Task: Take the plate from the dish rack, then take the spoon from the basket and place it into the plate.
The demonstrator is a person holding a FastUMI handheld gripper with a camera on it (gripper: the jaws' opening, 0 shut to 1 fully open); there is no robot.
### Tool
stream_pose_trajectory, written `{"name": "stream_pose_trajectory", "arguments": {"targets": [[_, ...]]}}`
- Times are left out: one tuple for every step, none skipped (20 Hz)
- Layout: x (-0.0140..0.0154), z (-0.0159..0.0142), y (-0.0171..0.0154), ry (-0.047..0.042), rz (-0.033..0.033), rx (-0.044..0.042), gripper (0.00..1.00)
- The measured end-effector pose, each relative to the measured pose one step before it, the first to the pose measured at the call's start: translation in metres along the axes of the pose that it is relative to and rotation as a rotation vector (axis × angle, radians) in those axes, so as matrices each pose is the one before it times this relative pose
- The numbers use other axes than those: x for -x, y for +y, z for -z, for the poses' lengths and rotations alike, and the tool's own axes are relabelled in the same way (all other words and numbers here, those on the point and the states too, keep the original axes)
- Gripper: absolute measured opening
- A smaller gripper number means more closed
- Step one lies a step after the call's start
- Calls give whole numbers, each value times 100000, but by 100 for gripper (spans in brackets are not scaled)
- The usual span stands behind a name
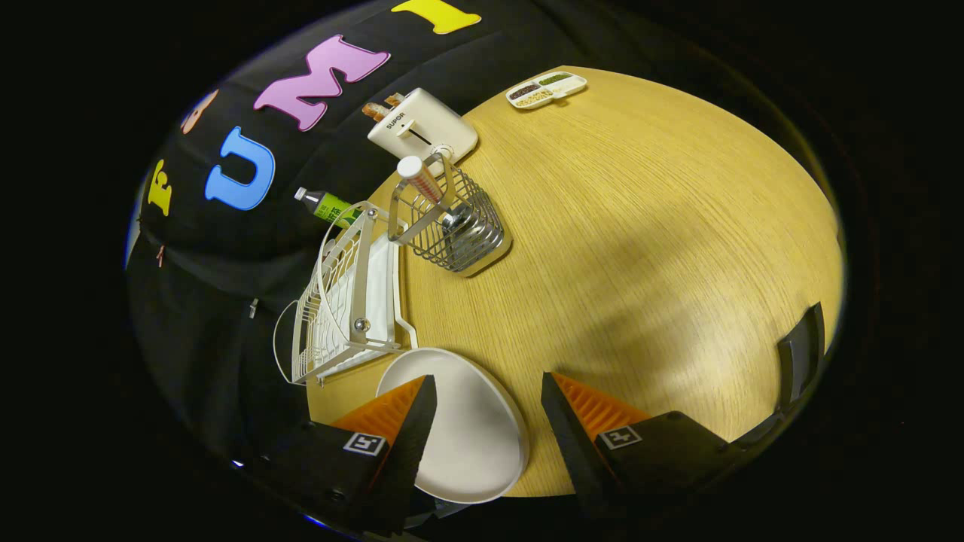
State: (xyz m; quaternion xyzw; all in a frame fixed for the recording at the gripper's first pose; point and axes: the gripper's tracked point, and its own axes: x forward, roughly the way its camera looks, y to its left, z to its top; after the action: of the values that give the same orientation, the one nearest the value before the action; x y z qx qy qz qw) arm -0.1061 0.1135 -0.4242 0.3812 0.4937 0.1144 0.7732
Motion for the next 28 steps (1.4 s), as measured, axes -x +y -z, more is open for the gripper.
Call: {"name": "stream_pose_trajectory", "arguments": {"targets": [[187,-28,33,-200,947,1642,87],[378,-24,115,-104,983,1980,90],[280,-95,260,-310,362,2506,97],[485,-189,295,-595,-14,2815,97],[481,-298,235,-821,253,2799,97],[544,-356,153,-1093,358,2819,97],[609,-625,194,-1655,296,2692,97],[583,-719,289,-1991,71,2494,97],[634,-975,224,-2095,30,2428,97],[623,-925,266,-2186,-8,2554,97],[548,-1140,181,-2046,238,2857,97],[391,-1208,147,-2219,341,3261,97],[403,-1313,101,-2087,344,3481,97],[378,-1227,58,-2130,153,3615,97],[257,-1237,159,-1724,-71,3608,97],[240,-1054,53,-1458,200,3635,97],[-144,-1079,198,-1119,246,4189,97],[-66,-831,-110,-697,399,4038,97],[-12,-704,-182,-835,364,3750,97],[-383,-643,-155,-234,515,3677,97],[-448,-426,-95,-11,-30,2989,97],[-394,-231,98,833,-368,2592,97],[-333,-229,-129,618,-238,2660,97],[-568,-135,-110,686,40,2532,97],[-730,-55,-69,720,-127,1849,97],[-702,101,-1,1256,-132,1185,97],[-775,234,-67,1552,-89,973,97],[-486,207,-295,1468,-22,1160,97]]}}
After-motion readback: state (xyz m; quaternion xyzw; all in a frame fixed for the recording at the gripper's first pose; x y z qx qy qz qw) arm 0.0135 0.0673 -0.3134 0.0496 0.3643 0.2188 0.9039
